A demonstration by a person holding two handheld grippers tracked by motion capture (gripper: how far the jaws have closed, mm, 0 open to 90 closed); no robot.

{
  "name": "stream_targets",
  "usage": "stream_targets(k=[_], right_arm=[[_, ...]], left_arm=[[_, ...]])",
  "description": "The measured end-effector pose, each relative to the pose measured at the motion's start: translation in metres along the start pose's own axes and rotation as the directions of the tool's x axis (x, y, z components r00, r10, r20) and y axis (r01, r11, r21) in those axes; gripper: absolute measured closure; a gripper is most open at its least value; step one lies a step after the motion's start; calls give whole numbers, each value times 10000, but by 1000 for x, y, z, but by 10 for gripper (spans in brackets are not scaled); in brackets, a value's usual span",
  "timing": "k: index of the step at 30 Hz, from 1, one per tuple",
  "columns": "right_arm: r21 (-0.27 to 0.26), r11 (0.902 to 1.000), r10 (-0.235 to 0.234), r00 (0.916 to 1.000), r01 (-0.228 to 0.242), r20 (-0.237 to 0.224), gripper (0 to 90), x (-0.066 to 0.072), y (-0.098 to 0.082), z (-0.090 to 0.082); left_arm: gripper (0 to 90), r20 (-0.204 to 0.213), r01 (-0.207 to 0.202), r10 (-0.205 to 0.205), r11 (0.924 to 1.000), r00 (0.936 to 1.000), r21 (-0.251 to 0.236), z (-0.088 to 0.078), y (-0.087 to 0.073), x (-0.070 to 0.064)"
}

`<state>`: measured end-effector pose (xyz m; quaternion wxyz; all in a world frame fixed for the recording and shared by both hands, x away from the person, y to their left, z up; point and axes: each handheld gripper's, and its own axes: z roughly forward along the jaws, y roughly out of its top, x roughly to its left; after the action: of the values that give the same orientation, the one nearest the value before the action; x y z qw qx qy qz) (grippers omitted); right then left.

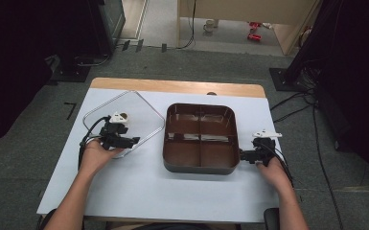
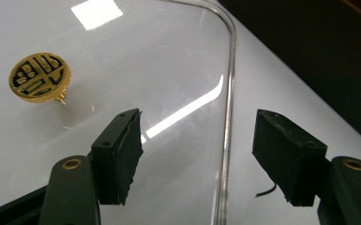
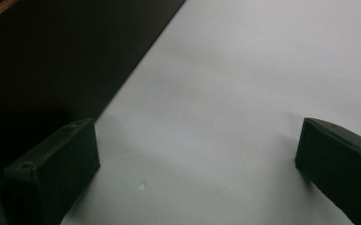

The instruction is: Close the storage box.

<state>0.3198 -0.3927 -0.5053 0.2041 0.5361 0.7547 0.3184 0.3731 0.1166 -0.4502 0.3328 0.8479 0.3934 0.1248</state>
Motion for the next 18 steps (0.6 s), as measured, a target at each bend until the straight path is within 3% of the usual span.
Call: stream_targets(k=[18], right_arm=[[-11, 10000, 4, 10000, -4, -2, 0, 0, 0, 0]], left_arm=[[332, -344, 533, -546, 9978, 9979, -395, 6, 10, 39]])
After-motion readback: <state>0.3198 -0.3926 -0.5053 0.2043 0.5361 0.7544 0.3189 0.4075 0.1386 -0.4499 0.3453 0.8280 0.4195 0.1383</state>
